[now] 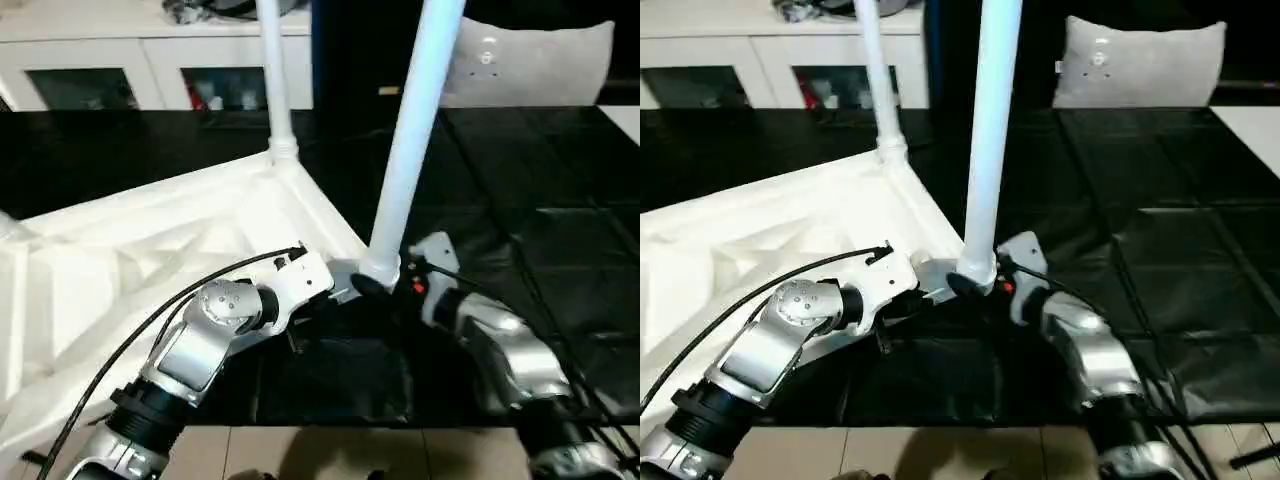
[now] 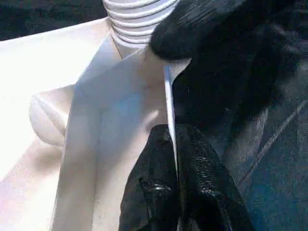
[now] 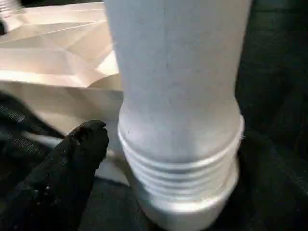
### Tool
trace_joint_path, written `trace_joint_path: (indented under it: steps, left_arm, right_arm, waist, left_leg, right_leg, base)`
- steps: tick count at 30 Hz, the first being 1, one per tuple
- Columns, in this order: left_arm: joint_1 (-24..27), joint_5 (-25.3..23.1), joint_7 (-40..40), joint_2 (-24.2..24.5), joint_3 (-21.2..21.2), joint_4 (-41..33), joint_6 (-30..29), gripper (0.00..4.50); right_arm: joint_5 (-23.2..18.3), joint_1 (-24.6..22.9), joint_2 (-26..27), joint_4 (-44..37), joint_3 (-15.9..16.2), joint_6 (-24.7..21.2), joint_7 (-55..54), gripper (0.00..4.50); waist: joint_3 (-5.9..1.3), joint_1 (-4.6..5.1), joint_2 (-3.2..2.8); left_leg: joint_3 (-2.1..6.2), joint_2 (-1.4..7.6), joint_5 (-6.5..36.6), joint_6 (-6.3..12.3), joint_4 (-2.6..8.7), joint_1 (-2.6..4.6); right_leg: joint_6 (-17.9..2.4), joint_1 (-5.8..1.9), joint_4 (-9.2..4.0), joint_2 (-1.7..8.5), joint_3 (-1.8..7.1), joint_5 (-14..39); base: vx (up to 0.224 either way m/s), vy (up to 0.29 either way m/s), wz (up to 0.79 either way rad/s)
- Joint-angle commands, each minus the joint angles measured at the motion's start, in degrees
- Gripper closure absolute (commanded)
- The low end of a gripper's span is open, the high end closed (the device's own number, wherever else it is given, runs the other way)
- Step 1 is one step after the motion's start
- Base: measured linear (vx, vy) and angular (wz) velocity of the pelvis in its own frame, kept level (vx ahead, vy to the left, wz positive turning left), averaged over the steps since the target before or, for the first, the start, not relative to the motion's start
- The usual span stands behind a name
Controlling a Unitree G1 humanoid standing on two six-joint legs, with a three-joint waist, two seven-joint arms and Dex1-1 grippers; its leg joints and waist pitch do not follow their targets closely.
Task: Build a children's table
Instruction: Insert table leg to table base, then rotate leg to tighten
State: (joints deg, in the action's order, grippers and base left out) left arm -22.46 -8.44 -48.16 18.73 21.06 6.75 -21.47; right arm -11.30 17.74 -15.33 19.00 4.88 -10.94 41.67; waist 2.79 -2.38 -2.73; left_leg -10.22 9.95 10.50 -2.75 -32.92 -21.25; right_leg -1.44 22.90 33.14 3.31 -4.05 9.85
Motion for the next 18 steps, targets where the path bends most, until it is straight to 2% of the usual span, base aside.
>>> trace_joint_path:
  steps: [1, 3, 4, 6, 7, 10, 18]
  left_arm:
    - [-0.3, -0.9, -1.6, 2.0, 1.2, 2.4, 1.9, 4.5]
    - [-0.3, -0.7, -1.9, 2.4, 1.4, 2.8, 2.3, 4.5]
    - [-0.5, -0.2, -3.3, 3.1, 1.8, 4.3, 4.4, 4.5]
    - [-0.8, -0.1, -4.6, 3.8, 2.2, 5.6, 6.9, 4.5]
    - [-1.1, -0.1, -5.7, 4.4, 2.5, 7.1, 8.6, 4.5]
    - [-1.6, 0.3, -7.7, 5.0, 2.9, 8.8, 11.8, 4.5]
    - [-4.4, 0.1, -15.1, 7.9, 5.8, 14.4, 21.4, 4.5]
  right_arm:
    - [0.2, -0.5, -1.4, -2.0, -0.1, 2.0, 1.6, 0.03]
    - [0.6, -0.6, -2.0, -2.1, -0.2, 2.8, 1.6, 0.03]
    - [0.2, -1.4, -4.5, -3.6, -0.2, 2.2, 4.3, 0.03]
    - [-0.5, -2.1, -6.8, -5.1, 0.0, 1.3, 7.4, 0.03]
    - [-1.4, -3.0, -9.0, -6.6, 0.4, 0.8, 11.0, 0.03]
    - [-1.5, -3.5, -11.2, -7.5, 0.5, 1.2, 13.4, 0.03]
    - [-2.5, -1.0, -16.7, -7.7, 1.5, 0.9, 21.7, 0.03]
  waist:
    - [-3.63, -0.37, 0.0]
    - [-3.55, -0.27, -0.04]
    - [-3.41, -0.33, -0.29]
    - [-3.52, -0.49, -0.06]
    - [-3.52, -0.59, -0.09]
    - [-3.5, -0.84, -0.09]
    - [-3.63, -1.39, -0.05]
  left_leg:
    - [1.27, 3.14, 10.7, 4.64, 3.17, 0.41]
    - [1.32, 3.16, 11.7, 4.13, 3.26, 0.47]
    - [1.27, 3.01, 12.6, 4.11, 3.26, 0.59]
    - [1.31, 3.11, 12.6, 4.28, 3.22, 0.58]
    - [1.28, 3.04, 12.5, 4.69, 3.15, 0.53]
    - [1.27, 3.08, 12.4, 4.99, 3.13, 0.58]
    - [1.28, 3.17, 12.7, 4.98, 2.98, 0.7]
  right_leg:
    - [-11.4, -3.17, -3.83, 4.87, 2.78, 11.4]
    - [-11.1, -3.12, -3.92, 4.82, 2.72, 12.9]
    - [-10.8, -3.03, -4.21, 4.72, 2.66, 14.6]
    - [-10.2, -3.21, -4.15, 4.83, 2.8, 14.9]
    - [-10.0, -3.26, -4.28, 4.71, 2.73, 14.9]
    - [-10.0, -3.15, -4.27, 4.74, 2.68, 15.2]
    - [-10.3, -3.11, -4.16, 4.8, 2.53, 16.6]
  base:
    - [0.0, 0.0, 0.0]
    - [0.0, 0.0, 0.0]
    - [0.0, 0.0, 0.0]
    - [0.0, 0.0, 0.0]
    - [0.0, 0.0, 0.0]
    - [0.0, 0.0, 0.0]
    - [0.0, 0.0, 0.0]
